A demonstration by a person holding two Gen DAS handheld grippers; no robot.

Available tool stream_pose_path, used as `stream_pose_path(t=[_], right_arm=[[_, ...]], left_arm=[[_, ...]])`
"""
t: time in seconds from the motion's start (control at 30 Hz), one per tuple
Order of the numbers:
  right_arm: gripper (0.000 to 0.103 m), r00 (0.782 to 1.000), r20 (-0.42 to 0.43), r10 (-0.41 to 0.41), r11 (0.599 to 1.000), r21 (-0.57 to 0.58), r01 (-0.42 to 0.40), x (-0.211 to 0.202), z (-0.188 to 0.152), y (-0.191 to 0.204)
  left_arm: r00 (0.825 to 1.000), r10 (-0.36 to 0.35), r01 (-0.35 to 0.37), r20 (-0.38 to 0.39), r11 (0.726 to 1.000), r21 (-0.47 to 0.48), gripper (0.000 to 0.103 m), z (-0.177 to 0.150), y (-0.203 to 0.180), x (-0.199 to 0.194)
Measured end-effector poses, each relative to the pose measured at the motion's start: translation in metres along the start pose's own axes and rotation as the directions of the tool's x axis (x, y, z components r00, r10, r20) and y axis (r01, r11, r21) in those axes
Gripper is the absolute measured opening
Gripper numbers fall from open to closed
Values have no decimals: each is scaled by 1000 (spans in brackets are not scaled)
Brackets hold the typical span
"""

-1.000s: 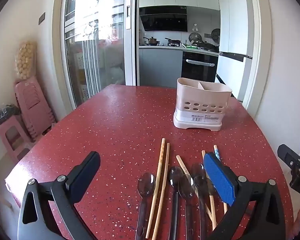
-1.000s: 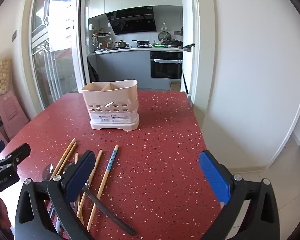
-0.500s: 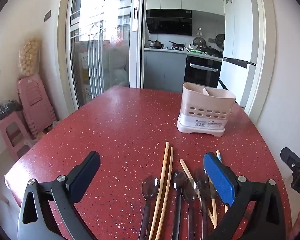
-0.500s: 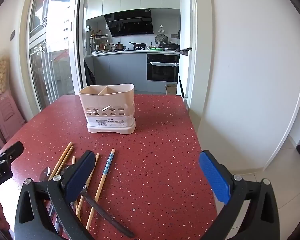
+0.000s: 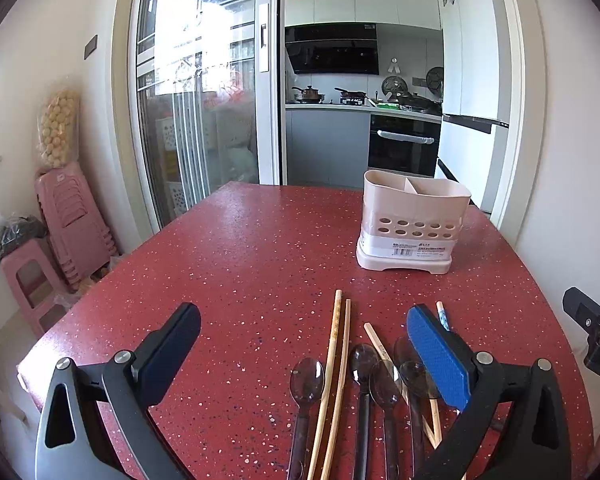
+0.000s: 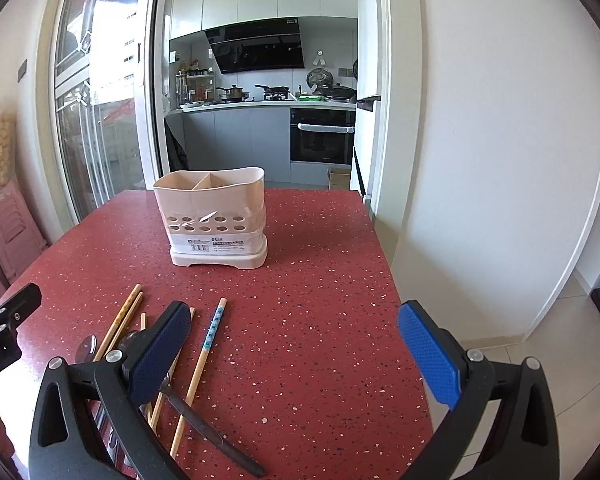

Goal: Organize utensils

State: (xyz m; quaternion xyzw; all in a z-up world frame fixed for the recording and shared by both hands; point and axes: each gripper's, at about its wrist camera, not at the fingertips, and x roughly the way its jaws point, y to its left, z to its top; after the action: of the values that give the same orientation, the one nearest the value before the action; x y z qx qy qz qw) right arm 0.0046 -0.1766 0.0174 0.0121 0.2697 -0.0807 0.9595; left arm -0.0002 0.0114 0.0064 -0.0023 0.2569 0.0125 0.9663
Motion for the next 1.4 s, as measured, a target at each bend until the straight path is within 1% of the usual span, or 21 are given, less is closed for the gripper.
stream_pose_path(t=[0.1,0.47,1.4], right_arm=[[103,1000,4,-3,1000,-1,3,0,1,1],[103,1000,-13,-5,1000,6,6,3,1,0],[103,1000,-18,-12,1000,12,13,4,0,-2]], left_arm=[[1000,7,-7,5,1000,8,103,0,-2,0],[1000,-4,4,0,1000,19,103,0,-6,1],[1000,-14,14,0,999,33,103,1,-11,2]])
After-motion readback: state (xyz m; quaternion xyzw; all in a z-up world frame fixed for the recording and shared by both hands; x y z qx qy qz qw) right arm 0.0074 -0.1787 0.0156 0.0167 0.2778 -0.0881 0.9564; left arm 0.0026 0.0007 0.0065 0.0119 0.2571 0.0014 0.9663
